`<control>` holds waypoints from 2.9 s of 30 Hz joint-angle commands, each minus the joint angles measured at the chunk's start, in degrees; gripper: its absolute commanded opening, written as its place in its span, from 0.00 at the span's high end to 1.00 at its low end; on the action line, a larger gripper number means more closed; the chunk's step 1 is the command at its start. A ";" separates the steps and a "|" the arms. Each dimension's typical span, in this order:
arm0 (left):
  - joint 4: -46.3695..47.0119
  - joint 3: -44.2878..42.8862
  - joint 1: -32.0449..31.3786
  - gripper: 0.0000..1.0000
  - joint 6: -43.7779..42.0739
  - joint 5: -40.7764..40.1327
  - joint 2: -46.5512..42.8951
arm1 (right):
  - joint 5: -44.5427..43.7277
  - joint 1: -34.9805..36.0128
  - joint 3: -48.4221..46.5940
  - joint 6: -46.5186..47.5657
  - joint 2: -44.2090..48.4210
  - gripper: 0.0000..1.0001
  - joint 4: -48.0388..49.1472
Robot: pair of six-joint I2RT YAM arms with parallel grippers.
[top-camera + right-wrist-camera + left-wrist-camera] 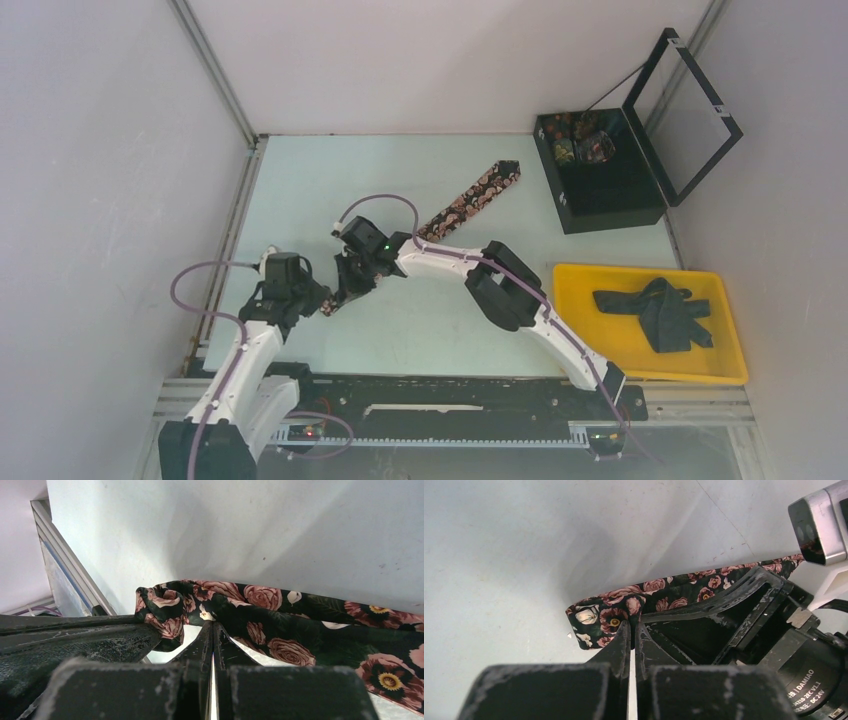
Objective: Roll the ties
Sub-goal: Roll the tie at the center of the board.
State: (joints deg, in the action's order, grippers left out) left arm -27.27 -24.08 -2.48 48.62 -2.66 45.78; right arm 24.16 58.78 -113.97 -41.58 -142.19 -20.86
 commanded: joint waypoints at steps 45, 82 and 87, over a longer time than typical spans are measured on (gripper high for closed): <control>18.45 6.37 -3.72 0.63 -1.20 5.50 7.83 | -0.04 -5.00 13.53 2.30 14.27 1.00 4.82; 14.45 9.31 -3.89 1.00 -0.27 2.88 -2.46 | 5.82 -3.61 -2.33 -0.03 4.30 0.88 1.77; 11.30 9.59 -3.86 1.00 0.79 0.18 -5.81 | 8.13 -3.60 -3.02 -0.52 3.14 0.89 2.32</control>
State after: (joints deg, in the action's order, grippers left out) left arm -13.52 -14.72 -6.00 48.14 1.04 43.09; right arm 29.67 54.78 -113.40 -41.60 -138.28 -19.07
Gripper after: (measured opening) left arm 0.003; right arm 0.116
